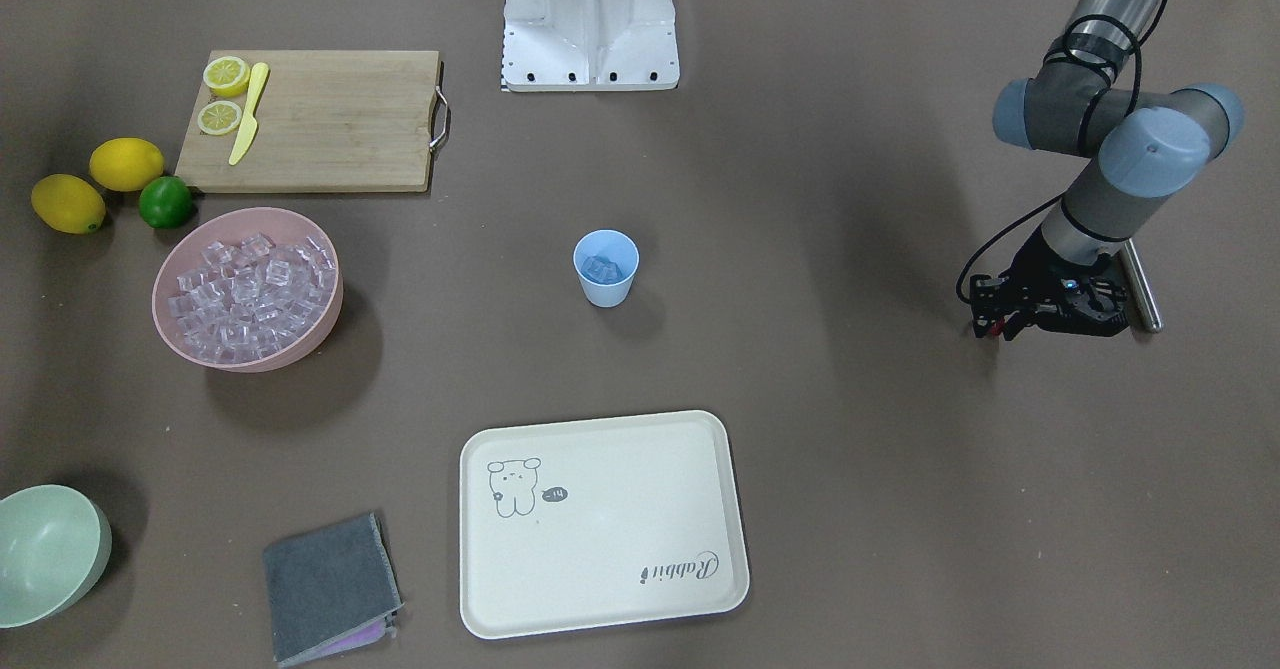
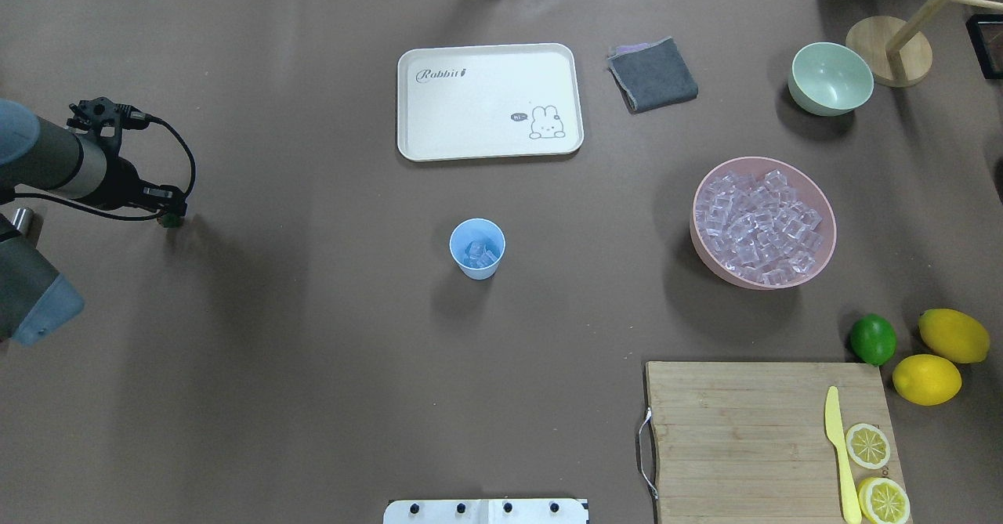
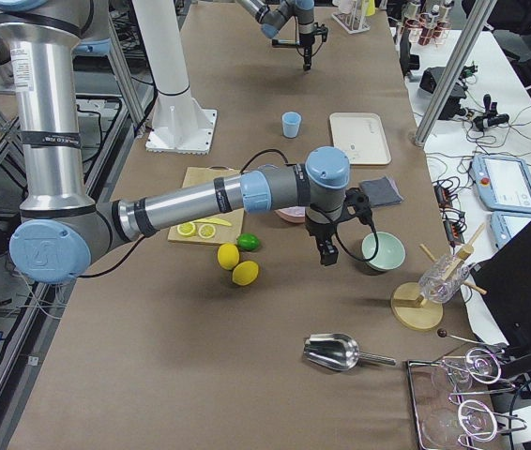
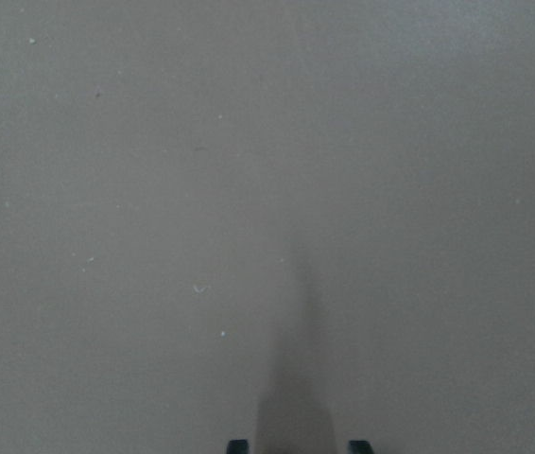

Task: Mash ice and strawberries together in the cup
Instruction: 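Lift the strawberry with the left gripper and carry it toward the cup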

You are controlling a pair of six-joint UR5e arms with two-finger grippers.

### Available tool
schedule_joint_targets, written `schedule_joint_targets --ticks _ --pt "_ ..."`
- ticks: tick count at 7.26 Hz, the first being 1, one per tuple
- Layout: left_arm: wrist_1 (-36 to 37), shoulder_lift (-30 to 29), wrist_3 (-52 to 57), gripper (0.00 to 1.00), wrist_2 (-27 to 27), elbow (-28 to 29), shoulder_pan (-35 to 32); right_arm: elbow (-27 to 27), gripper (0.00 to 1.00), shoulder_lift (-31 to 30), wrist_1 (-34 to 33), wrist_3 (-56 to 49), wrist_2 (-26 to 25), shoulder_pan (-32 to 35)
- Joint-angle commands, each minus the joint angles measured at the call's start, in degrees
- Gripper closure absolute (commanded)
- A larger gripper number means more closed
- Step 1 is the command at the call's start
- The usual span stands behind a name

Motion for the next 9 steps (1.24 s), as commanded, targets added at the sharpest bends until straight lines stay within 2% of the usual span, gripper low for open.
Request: schedule_joint_targets --ticks 1,3,6,7,8,9 --pt "-1.3 0.4 -0.9 0.69 -0.3 -0.1 0.0 0.1 0.12 -0.2 0.0 0.0 0.0 0.1" --pt "-1.1 0.2 -0.8 0.7 -0.5 -0.2 0.0 0.2 0.12 -0.4 0.0 0.0 0.0 0.2" --pt "1.9 -1.2 -0.7 0.71 -6.1 -2.3 -1.0 0.6 0.12 -1.3 0.3 0.0 0.2 0.7" --pt "9.9 -3.6 -0.8 0.71 -6.6 -7.4 -1.4 0.7 0.12 -1.4 0.4 0.0 0.3 0.7" --pt "22.3 -8.4 -0.9 0.71 -6.5 -13.1 -1.5 0.6 0.12 -1.4 0.5 0.0 0.2 0.7" --pt "30.8 -13.1 -1.1 0.71 -6.4 -16.3 -1.4 0.6 0.12 -1.4 0.5 0.0 0.3 0.7"
